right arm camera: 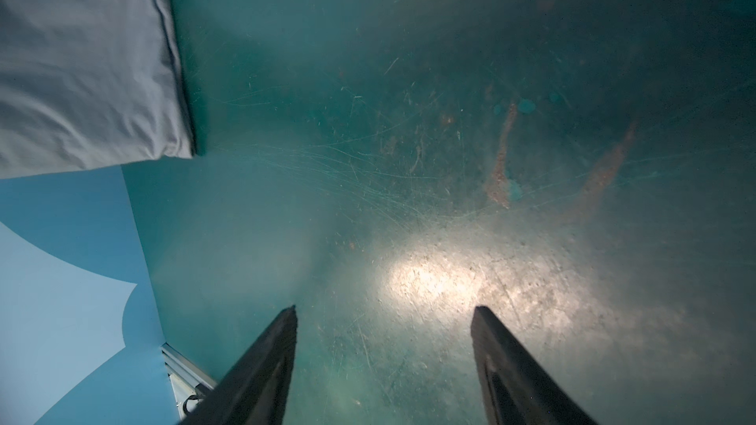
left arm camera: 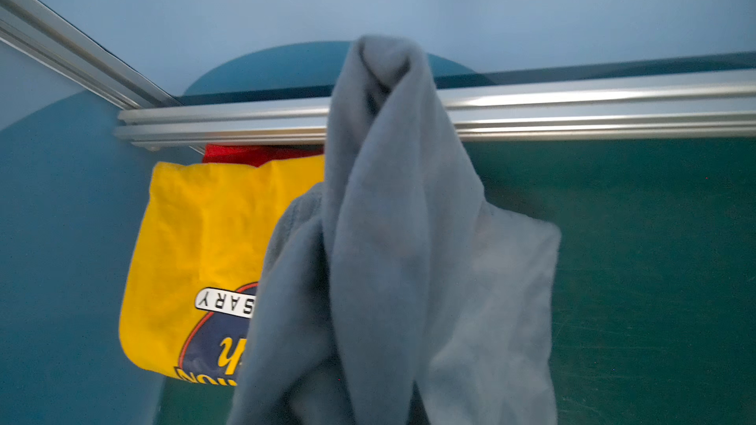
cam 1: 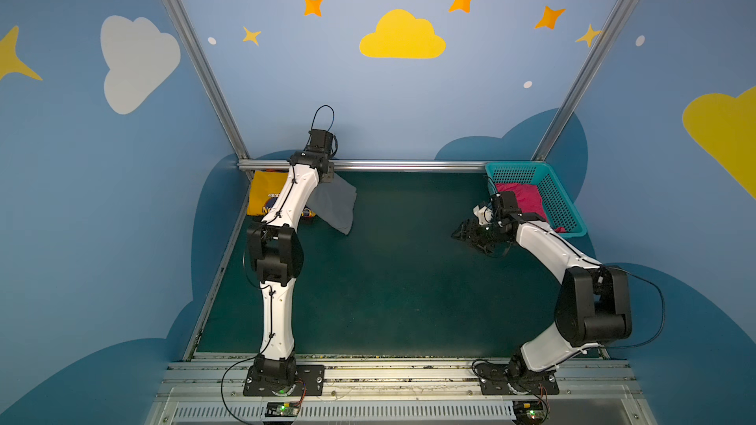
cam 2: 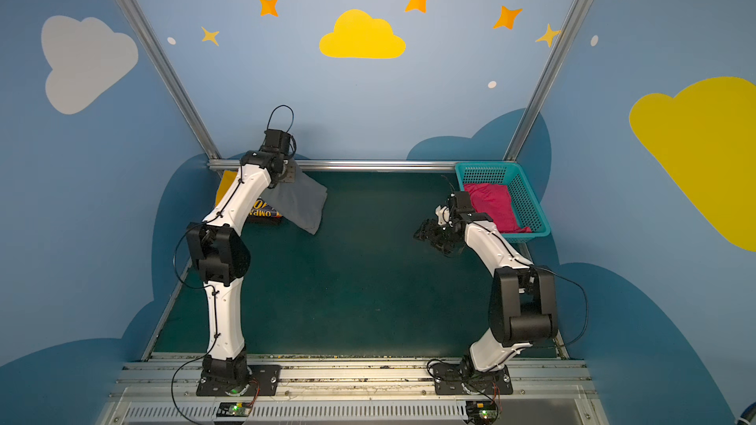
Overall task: Fold and stack the t-shirts
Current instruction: 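Lift the grey bundle with the left gripper and carry it onto the yellow shirt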
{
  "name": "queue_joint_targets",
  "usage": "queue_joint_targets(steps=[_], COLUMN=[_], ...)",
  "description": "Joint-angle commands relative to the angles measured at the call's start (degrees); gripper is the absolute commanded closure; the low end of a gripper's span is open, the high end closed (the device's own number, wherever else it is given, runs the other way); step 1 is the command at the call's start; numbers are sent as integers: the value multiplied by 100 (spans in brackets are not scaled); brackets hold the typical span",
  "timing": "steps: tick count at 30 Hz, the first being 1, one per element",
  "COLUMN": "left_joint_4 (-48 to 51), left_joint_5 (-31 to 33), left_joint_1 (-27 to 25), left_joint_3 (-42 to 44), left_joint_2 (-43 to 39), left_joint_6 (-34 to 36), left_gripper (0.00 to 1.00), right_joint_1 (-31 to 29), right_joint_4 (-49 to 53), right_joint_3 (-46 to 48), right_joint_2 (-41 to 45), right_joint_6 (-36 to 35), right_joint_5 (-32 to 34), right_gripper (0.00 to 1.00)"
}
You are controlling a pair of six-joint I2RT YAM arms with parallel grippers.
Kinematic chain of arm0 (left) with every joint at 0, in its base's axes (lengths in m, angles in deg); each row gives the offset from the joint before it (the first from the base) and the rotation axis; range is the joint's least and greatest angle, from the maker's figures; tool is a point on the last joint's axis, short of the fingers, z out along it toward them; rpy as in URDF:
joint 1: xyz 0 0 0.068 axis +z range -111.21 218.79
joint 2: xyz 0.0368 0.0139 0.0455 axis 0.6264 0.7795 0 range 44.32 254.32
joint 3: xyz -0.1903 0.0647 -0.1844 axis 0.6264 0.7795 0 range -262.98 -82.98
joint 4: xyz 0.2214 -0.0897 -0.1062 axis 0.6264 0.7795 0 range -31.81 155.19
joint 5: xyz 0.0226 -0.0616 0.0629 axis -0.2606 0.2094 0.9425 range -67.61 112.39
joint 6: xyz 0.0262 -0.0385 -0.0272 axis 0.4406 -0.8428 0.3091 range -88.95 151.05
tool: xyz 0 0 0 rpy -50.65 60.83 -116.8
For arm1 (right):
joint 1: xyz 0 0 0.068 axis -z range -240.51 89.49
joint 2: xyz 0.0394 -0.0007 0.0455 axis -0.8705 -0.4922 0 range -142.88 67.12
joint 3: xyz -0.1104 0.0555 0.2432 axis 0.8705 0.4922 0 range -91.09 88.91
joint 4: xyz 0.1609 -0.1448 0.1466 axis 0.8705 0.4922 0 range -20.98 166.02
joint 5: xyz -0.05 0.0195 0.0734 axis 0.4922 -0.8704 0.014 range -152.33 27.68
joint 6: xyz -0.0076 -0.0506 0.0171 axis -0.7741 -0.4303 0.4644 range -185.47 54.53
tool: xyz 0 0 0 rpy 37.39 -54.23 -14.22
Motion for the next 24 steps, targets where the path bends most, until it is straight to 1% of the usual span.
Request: queue_joint_targets(steps=[1, 3, 5, 15, 18, 24], left_joint_4=[73, 178, 167, 117, 118, 103], left_joint_5=[4, -1, -5, -792, -1037, -1314], left_joint_1=[146, 213, 311, 884, 975, 1028], left_joint_3=[-479, -711, -733, -696, -687, -713], left_joint_2=[-227, -168, -207, -633, -756, -887], left_joint_6=[158, 230, 246, -35, -153, -244], left_gripper=[95, 95, 95, 95, 95, 95], right_joint_1=[21, 23, 16, 10, -8, -16], right_joint_4=[98, 96, 92, 69, 58, 12], right_joint_3=[-226, -236, -251, -271, -266, -253], right_joint_2=[-100, -126, -144, -258, -280, -302], right_joint_6=[-31, -21, -31, -11, -6, 12], right_joint_5=[17, 24, 26, -9, -14, -53], right_gripper=[31, 32, 31, 32, 32, 32])
